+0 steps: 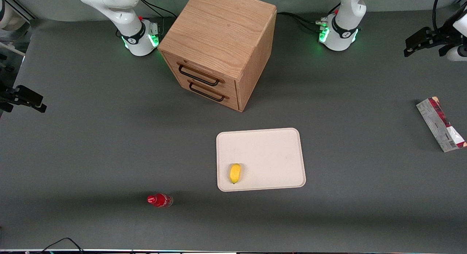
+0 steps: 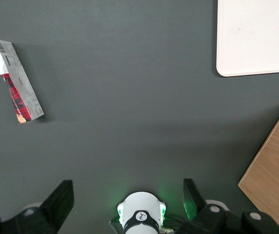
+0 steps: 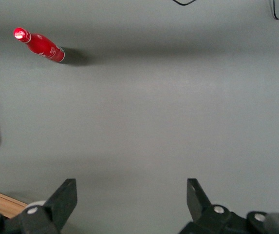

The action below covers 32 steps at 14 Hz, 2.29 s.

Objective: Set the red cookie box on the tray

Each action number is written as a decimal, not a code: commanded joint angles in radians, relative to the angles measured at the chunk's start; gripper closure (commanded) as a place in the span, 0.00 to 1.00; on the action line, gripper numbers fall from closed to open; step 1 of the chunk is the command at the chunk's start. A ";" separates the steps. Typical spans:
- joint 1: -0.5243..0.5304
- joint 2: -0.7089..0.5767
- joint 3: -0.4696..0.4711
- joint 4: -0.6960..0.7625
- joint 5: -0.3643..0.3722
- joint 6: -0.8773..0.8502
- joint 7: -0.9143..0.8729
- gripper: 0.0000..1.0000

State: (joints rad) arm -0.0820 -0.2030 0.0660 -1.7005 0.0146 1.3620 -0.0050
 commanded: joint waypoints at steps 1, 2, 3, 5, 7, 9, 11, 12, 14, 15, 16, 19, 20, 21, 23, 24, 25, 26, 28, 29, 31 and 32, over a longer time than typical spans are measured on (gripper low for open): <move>-0.022 0.034 0.018 0.044 0.030 -0.021 0.016 0.00; -0.024 0.036 0.018 0.050 0.030 -0.023 0.010 0.00; -0.024 0.039 0.026 0.051 0.030 -0.023 0.004 0.00; -0.013 0.050 0.029 0.047 0.033 -0.038 -0.013 0.00; -0.002 0.065 0.047 0.048 0.089 -0.035 -0.027 0.00; 0.020 0.109 0.092 0.073 0.105 -0.020 -0.011 0.00; 0.039 0.199 0.171 0.132 0.114 -0.011 0.025 0.00; 0.045 0.256 0.217 0.171 0.116 -0.001 0.083 0.00; 0.045 0.342 0.311 0.188 0.114 0.084 0.193 0.00; 0.048 0.390 0.349 0.179 0.102 0.138 0.207 0.00; 0.054 0.440 0.374 0.165 0.093 0.207 0.215 0.00; 0.090 0.592 0.402 0.154 0.056 0.409 0.308 0.00; 0.090 0.643 0.431 0.147 0.021 0.480 0.321 0.00; 0.091 0.696 0.442 0.143 -0.011 0.537 0.332 0.00; 0.108 0.790 0.462 0.125 -0.088 0.653 0.405 0.00; 0.116 0.830 0.477 0.108 -0.140 0.704 0.457 0.00; 0.116 0.862 0.503 0.091 -0.178 0.754 0.511 0.00; 0.119 0.881 0.514 0.072 -0.212 0.796 0.560 0.00; 0.120 0.899 0.515 0.032 -0.236 0.853 0.600 0.00; 0.120 0.898 0.521 0.006 -0.236 0.880 0.608 0.00; 0.122 0.896 0.521 -0.040 -0.249 0.934 0.611 0.43; 0.123 0.896 0.521 -0.045 -0.252 0.939 0.612 0.77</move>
State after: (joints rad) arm 0.0550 0.7171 0.5721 -1.6975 -0.2148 2.2655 0.5745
